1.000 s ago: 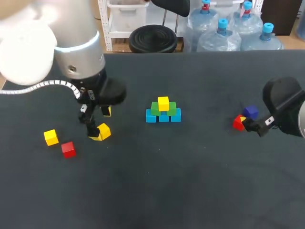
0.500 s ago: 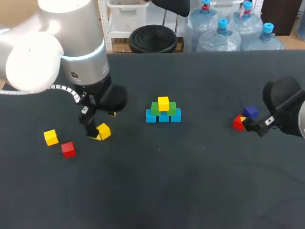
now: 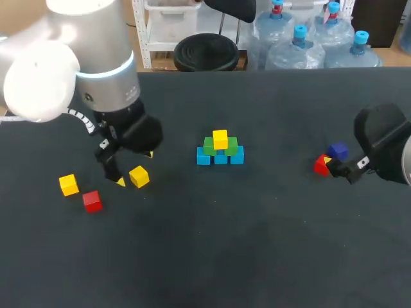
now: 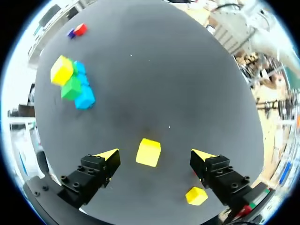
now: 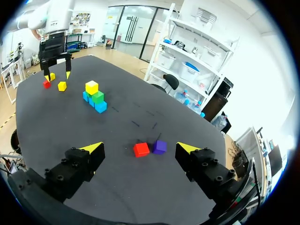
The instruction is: Place the blue cubes, place green cubes on the blue cubes, place the yellow cubes on the green cubes, then place the red cubes on the yellow cubes, and place purple cube on the red cubes.
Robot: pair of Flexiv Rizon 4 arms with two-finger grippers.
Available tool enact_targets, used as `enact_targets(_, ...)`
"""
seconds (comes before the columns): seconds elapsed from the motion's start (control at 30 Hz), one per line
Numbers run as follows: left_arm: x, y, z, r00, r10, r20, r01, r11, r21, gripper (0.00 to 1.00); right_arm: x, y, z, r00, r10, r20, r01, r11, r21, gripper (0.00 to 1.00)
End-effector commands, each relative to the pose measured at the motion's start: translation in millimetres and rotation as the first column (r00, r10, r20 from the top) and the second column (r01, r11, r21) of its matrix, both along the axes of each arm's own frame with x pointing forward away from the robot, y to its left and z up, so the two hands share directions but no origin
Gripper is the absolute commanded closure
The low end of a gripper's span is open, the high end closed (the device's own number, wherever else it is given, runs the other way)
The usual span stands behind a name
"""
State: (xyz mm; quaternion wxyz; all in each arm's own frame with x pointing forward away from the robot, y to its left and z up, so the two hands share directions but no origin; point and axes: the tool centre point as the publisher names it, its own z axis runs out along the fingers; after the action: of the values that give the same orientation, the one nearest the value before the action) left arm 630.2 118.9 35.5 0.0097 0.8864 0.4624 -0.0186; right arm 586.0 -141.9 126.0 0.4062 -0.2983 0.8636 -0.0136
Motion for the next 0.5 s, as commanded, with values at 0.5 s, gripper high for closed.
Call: enact_targets(0.5,-2.0,-5.0,-21.4,0.996,-0.087,-0.025,0.088,0.995,0.037,0.03,-0.4,-0.9,-2.1,1.0,0.002,0.008,-0.002,1.0,0.007,0.0)
